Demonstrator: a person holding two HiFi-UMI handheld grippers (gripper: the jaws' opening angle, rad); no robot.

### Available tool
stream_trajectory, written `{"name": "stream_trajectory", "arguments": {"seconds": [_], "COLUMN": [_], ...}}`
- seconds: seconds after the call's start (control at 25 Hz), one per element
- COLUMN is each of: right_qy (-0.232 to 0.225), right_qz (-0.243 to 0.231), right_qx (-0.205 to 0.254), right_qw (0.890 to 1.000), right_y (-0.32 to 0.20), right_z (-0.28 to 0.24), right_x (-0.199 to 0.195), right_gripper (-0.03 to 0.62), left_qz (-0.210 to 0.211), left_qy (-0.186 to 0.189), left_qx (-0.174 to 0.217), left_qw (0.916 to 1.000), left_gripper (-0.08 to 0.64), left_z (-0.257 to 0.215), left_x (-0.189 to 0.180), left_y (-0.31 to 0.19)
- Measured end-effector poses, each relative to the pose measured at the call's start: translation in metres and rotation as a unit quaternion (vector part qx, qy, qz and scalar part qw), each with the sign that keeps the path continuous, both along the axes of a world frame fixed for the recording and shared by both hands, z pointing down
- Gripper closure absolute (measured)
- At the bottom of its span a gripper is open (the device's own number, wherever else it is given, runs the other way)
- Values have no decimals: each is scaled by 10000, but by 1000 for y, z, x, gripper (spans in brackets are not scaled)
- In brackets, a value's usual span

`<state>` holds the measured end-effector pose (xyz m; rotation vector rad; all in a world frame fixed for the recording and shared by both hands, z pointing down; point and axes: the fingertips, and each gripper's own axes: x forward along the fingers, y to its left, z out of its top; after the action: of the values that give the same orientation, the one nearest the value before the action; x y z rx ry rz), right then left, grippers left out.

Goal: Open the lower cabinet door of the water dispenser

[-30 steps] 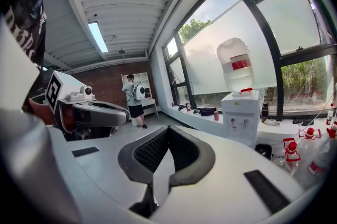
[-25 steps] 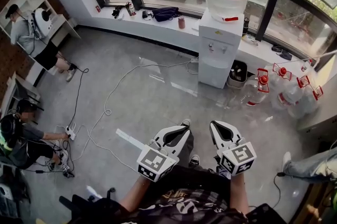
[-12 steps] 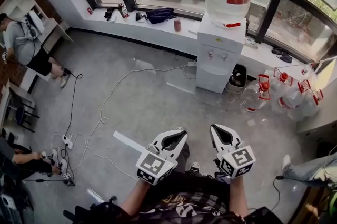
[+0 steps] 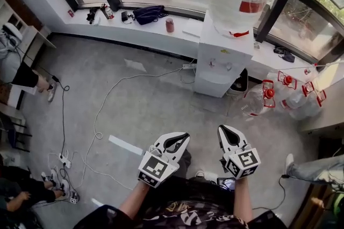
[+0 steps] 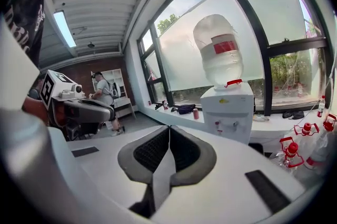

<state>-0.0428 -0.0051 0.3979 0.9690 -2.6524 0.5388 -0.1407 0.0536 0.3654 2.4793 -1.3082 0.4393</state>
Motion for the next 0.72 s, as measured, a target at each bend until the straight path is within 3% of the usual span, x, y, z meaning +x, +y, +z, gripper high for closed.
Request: {"name": "stream_trajectory", "arguments": {"seconds": [0.32, 0.48, 0.72], "right_qy": [394, 658, 992], "right_qz": [622, 726, 755], "right_qx": [11, -52, -221], "right_qw": [9973, 9952, 9920], "right_y": [-71, -90, -116], "right_z": [20, 40, 91], "right_x": [-15, -10, 12], "right_gripper": [574, 574, 571], "left_qz": [761, 1008, 1193], "left_qy": [-52, -9, 254], "left_qx": [-9, 139, -142], "left_qw": [9971, 9948, 9924], "left_gripper": [540, 540, 540], "left_z": [29, 38, 77], "left_x": [-32, -31, -19], "left_y": [-82, -114, -143]}}
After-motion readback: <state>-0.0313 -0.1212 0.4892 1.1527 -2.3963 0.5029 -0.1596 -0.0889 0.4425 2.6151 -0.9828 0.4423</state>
